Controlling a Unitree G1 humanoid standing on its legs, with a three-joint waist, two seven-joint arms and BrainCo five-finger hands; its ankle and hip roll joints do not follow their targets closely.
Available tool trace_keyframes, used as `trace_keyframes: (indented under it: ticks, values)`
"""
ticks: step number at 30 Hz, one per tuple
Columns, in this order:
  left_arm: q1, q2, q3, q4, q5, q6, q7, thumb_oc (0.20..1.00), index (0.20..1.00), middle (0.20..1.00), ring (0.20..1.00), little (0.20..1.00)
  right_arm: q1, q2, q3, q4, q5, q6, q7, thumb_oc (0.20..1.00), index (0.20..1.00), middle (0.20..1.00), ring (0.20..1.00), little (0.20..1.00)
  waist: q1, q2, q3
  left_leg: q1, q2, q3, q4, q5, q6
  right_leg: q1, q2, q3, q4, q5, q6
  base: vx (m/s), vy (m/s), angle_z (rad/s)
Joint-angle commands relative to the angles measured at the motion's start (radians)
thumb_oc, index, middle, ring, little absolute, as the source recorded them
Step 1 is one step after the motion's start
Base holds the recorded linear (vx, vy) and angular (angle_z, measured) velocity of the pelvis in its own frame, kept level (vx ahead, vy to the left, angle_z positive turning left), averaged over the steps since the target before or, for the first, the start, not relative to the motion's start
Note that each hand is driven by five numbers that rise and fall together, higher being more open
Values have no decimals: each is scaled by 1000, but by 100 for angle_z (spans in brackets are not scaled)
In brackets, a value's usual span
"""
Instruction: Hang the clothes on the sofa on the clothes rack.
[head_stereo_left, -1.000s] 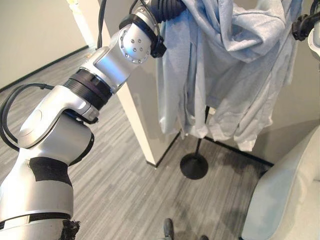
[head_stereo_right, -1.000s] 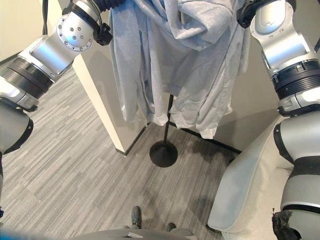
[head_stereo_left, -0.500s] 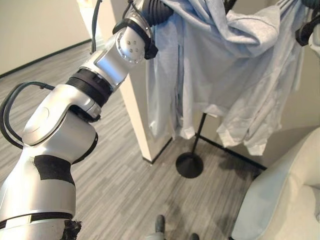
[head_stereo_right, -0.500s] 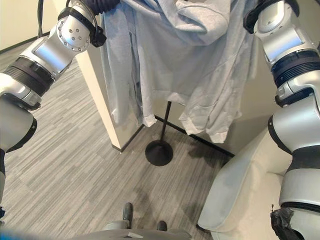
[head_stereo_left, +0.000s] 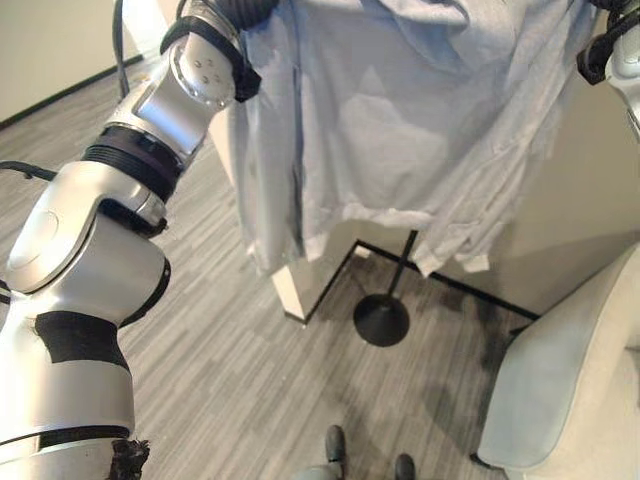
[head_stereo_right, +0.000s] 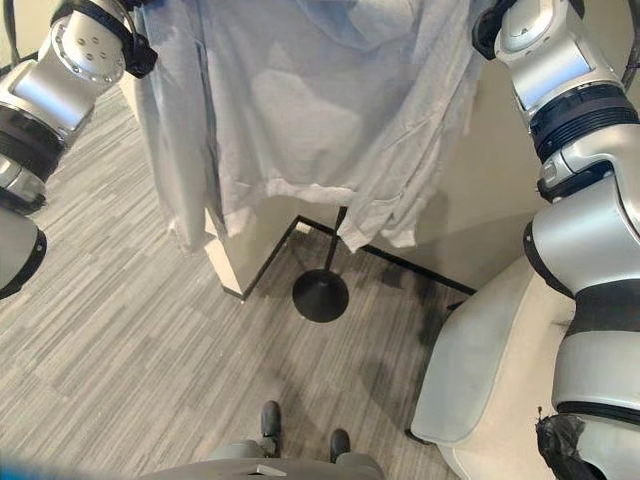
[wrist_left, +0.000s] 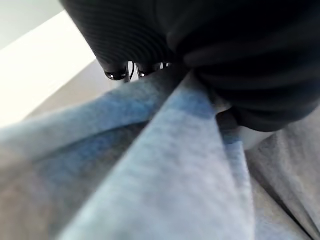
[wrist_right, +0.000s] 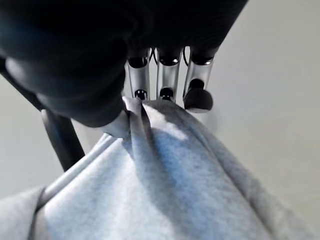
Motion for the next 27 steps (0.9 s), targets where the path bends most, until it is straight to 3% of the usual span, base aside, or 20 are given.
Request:
trace_keyframes:
  ticks: [1,5,6,7,9,11,18,27]
  values:
    - [-172,17,-22,83,-10,-17,24,200,200,200,200,200,-171,-89,13,62,23,-14,-18,200,200,200,200,200,35,11,20,45,9,-93,45,-90,-90,-23,-80,-24,172,10,92,107,13,-12]
    - [-193,4,-33,90,-5,-28,35,200,200,200,200,200,-197,-101,37,75,30,-15,-20,200,200,200,200,200,0,36,62,97,23,-128,9,-100,-105,-135,-86,10,-2,69,99,145,-119,10]
    - [-182,26,-21,85,8,-28,38,200,200,200,200,200,-181,-126,34,77,20,-9,-24,200,200,200,200,200,-13,28,72,121,19,-136,7,-111,-113,-160,-82,36,-70,106,115,161,-122,37]
    - [-177,23,-25,67,19,-33,41,200,200,200,200,200,-178,-152,48,76,3,-9,-25,200,200,200,200,200,-17,18,64,124,8,-150,13,-124,-116,-132,-79,54,-119,98,123,182,-179,53]
    - [-159,-5,-6,62,12,-36,45,200,200,200,200,200,-178,-138,38,77,8,-8,-21,200,200,200,200,200,-20,-1,61,142,11,-167,10,-135,-127,-112,-66,89,-120,116,125,162,-221,76]
    - [-157,-25,-10,76,1,-36,32,200,200,200,200,200,-184,-139,60,96,5,0,-6,200,200,200,200,200,-23,-5,34,164,31,-181,-6,-136,-140,-82,-60,80,-143,129,120,233,-238,86]
    - [-120,-56,1,93,-3,-30,24,200,200,200,200,200,-177,-128,92,110,-16,-4,20,200,200,200,200,200,-40,10,-22,184,94,-207,-56,-110,-183,-21,-30,5,-156,92,97,119,-150,31]
    - [-74,-100,20,117,-7,-21,14,200,200,200,200,200,-86,-60,60,124,-69,0,37,200,200,200,200,200,-50,31,-2,151,110,-201,-57,-87,-199,-15,-18,-28,-156,67,76,33,-61,10]
